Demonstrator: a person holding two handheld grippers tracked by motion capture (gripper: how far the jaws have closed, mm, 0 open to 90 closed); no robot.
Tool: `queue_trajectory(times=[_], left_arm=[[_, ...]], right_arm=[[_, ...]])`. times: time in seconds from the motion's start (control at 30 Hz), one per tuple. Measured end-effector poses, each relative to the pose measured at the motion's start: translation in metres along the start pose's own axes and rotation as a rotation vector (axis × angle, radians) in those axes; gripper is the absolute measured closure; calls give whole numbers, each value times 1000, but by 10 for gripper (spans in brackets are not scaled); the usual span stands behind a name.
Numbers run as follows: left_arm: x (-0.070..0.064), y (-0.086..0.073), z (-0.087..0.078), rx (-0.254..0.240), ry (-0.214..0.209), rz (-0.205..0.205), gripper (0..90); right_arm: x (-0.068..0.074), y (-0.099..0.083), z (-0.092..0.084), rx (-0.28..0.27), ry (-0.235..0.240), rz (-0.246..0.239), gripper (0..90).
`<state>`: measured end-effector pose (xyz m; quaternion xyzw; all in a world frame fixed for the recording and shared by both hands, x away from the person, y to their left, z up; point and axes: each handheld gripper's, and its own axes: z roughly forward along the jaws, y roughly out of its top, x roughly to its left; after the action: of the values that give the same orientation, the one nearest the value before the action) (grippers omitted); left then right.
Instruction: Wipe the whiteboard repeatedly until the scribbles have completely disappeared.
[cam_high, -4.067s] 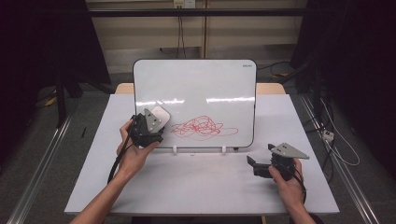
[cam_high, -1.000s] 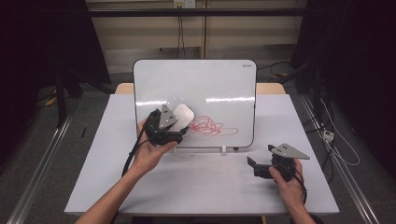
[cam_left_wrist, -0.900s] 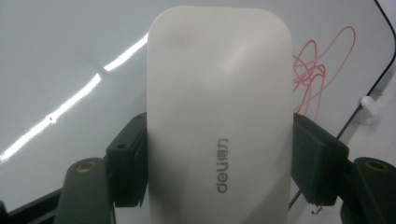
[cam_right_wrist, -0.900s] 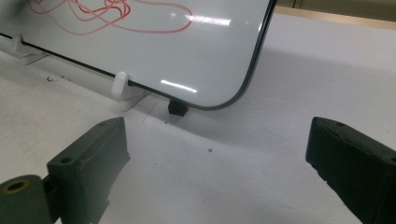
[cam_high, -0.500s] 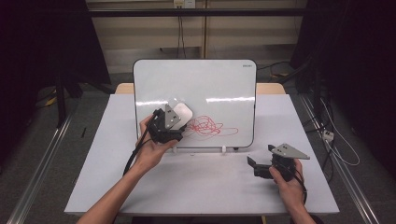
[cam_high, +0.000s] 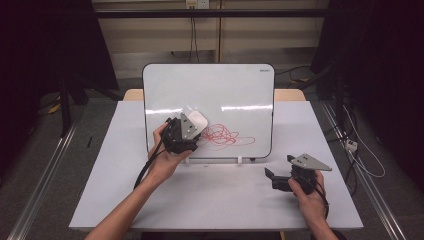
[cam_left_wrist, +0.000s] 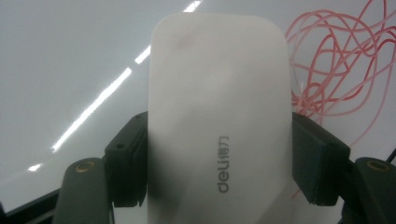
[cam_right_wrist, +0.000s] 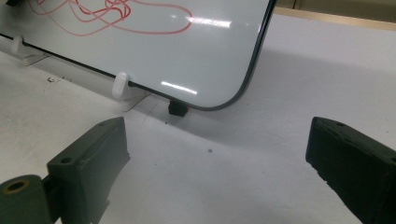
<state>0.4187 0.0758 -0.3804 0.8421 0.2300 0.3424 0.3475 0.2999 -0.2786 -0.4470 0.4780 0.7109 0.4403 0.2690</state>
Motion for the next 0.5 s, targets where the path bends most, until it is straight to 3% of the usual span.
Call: queue_trajectory(times=[0.37, 0.5], left_arm=[[1, -2, -3, -8, -26, -24, 294], [0, -2, -3, -4, -15, -24, 295]], right_arm=[[0, 0, 0, 1, 0, -1, 58], [0, 0, 0, 1, 1, -2, 58]])
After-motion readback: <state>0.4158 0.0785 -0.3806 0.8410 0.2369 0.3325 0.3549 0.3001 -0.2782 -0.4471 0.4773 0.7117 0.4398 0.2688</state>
